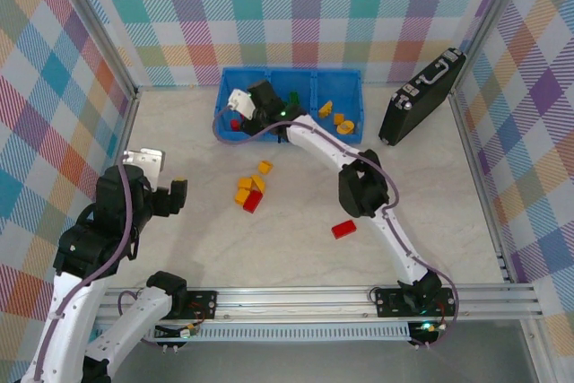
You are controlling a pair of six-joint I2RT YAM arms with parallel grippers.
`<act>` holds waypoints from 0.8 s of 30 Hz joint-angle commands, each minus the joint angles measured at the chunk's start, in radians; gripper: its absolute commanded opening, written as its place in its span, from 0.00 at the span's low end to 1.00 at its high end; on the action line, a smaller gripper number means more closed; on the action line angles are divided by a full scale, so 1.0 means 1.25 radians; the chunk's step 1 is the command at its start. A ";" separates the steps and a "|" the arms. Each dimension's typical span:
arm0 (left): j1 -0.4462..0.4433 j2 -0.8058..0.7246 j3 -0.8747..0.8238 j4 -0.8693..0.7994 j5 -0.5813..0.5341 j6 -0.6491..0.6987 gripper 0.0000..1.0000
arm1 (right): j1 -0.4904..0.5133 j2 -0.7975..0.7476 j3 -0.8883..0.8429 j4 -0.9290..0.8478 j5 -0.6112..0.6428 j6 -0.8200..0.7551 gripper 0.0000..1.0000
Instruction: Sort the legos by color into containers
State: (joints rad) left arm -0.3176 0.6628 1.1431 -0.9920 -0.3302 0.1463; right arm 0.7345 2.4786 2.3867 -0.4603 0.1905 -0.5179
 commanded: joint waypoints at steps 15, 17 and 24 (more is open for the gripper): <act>0.006 -0.039 -0.026 0.000 0.051 -0.031 0.92 | 0.033 -0.128 -0.151 -0.234 -0.085 0.728 0.74; 0.006 -0.041 -0.027 -0.003 0.055 -0.032 0.92 | 0.034 -0.108 -0.148 -0.241 -0.077 0.751 0.75; 0.006 -0.049 -0.036 0.000 0.056 -0.031 0.93 | 0.040 -0.036 -0.118 -0.274 -0.041 0.780 0.75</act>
State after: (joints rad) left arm -0.3176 0.6136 1.1065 -0.9928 -0.2707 0.1200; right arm 0.7803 2.3955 2.2047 -0.7609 0.1059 0.4046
